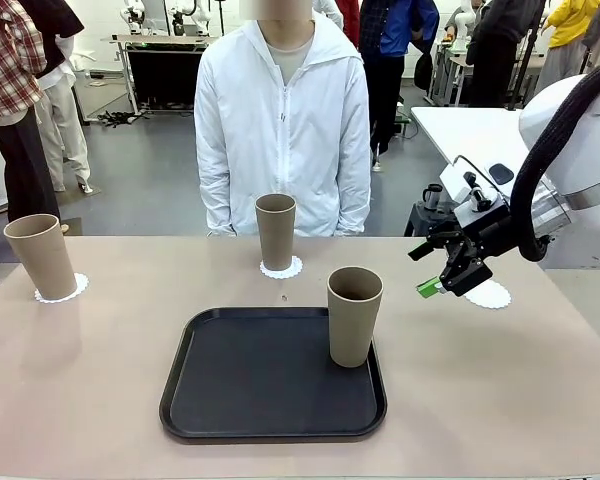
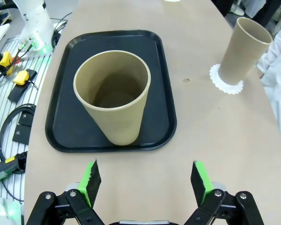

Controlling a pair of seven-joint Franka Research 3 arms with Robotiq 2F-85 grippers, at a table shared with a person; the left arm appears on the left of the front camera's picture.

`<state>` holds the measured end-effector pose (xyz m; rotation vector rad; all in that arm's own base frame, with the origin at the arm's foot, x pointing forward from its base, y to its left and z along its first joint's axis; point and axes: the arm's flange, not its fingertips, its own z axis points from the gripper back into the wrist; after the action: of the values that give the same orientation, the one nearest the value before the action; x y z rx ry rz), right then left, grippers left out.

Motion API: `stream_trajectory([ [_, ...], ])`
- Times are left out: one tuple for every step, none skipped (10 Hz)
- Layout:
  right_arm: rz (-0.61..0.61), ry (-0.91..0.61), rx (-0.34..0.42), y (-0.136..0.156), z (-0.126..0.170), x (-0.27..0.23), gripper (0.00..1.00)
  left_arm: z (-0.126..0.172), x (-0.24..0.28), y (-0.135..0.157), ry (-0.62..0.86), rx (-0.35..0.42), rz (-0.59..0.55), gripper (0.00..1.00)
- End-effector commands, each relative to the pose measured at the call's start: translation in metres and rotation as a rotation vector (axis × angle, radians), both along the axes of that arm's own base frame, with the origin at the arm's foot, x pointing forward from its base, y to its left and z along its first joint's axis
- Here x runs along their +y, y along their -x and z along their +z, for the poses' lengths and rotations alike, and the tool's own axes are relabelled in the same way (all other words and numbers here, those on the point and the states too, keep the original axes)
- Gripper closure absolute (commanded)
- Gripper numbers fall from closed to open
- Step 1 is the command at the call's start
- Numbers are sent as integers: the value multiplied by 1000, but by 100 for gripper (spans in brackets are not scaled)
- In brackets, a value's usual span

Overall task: Place coasters on the table and set cups on them.
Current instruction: Take one Reusable plastic cup from the Flat Tray and place it on a coaster set by the human.

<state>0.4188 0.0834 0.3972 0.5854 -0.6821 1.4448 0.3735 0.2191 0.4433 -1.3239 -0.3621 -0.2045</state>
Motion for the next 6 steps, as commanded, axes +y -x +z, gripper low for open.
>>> stream_trajectory([
  [61,-139,48,-11,-15,-6,0,1,1,1,1,6,9,0],
  [89,-251,77,-25,-31,-10,0,1,1,1,1,6,9,0],
  [113,-337,73,-32,-46,-13,0,1,1,1,1,6,9,0],
  [112,-393,59,-39,-58,-11,0,1,1,1,1,6,9,0],
  [131,-441,47,-39,-63,-14,0,1,1,1,1,6,9,0],
  [146,-491,29,-40,-68,-19,0,1,1,1,1,6,9,0],
])
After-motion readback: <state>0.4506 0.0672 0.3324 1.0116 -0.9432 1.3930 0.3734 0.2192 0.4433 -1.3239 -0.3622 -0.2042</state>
